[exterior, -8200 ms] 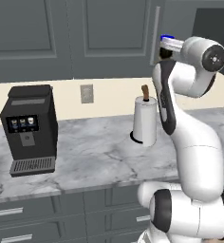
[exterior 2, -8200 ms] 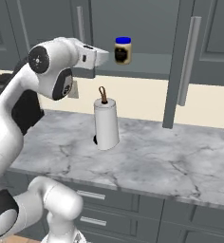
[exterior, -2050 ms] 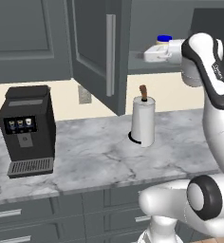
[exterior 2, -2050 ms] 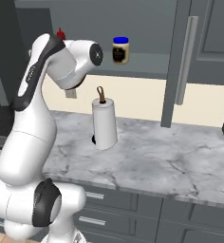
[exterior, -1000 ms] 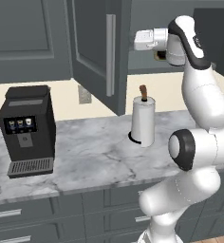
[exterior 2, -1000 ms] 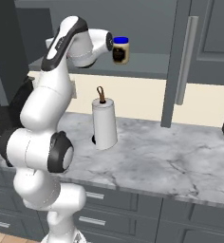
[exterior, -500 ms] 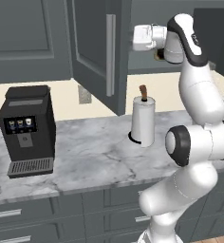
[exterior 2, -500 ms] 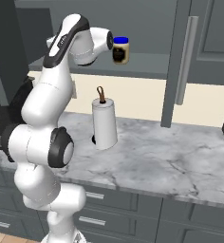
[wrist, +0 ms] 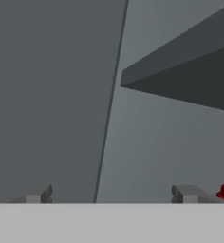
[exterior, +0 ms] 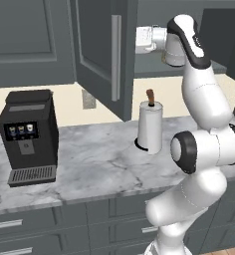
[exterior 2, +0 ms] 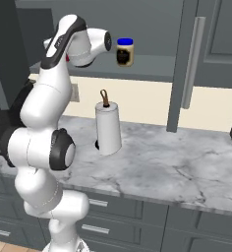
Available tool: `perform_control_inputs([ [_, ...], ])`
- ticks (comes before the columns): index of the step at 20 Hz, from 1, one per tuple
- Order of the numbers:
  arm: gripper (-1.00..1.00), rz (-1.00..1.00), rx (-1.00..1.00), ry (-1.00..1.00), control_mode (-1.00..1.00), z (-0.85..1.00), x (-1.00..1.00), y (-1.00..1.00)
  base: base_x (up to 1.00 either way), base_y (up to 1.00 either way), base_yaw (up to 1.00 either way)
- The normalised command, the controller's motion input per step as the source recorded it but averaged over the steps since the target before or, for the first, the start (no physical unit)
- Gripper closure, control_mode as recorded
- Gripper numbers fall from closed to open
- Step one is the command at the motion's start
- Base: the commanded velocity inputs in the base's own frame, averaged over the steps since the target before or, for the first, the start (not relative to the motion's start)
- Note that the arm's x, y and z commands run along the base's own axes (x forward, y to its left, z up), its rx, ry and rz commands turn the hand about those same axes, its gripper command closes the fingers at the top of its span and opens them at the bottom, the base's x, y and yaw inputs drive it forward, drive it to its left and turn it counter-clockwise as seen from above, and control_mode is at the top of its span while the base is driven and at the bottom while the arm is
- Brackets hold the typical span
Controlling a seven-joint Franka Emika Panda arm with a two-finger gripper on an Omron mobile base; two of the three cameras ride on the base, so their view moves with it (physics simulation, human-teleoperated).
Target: Move the ketchup and mayonnaise from the cabinet to the dining counter.
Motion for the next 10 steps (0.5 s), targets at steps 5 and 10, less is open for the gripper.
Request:
perform_control_inputs([
  [5,-1.00,0.00,0.00,0.07,-1.00,-0.11,0.35,0.00,0.00,0.00,0.00],
  [10,-1.00,0.00,0.00,0.06,-1.00,-0.05,0.25,0.00,0.00,0.00,0.00],
])
